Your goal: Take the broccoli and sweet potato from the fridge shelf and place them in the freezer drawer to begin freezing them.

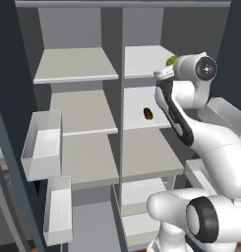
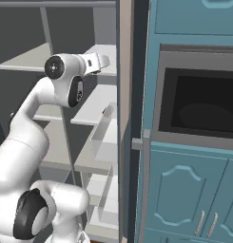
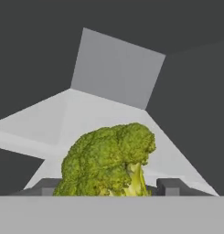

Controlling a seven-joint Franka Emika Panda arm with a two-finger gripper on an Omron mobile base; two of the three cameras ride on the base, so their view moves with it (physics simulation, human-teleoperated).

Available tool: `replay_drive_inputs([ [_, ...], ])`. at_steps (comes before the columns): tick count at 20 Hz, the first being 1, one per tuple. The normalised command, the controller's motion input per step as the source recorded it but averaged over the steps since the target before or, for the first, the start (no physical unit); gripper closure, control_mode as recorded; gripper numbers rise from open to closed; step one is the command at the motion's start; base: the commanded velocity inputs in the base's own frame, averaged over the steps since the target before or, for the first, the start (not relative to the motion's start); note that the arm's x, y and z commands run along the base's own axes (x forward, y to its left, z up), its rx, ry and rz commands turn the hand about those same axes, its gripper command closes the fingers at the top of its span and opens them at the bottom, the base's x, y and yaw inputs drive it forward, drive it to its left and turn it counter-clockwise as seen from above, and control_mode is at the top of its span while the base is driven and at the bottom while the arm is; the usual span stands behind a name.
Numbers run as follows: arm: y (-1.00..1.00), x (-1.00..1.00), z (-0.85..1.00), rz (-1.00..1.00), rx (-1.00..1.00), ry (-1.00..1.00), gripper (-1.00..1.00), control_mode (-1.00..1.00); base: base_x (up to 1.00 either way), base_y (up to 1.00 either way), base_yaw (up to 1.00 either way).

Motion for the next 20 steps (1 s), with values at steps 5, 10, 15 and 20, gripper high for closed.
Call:
replay_drive_inputs([
  [5,0.30,-0.36,-0.43,0.00,0.00,0.19,1.00,-1.00,0.00,0.00,0.00],
  [10,0.29,-0.36,-0.45,0.00,0.01,0.20,1.00,-1.00,0.00,0.00,0.00],
  [15,0.21,-0.53,-0.25,0.00,0.07,0.15,1.00,1.00,-0.19,0.04,0.00],
  [20,0.00,0.00,0.00,0.00,0.00,0.00,1.00,1.00,-0.88,0.35,0.01],
])
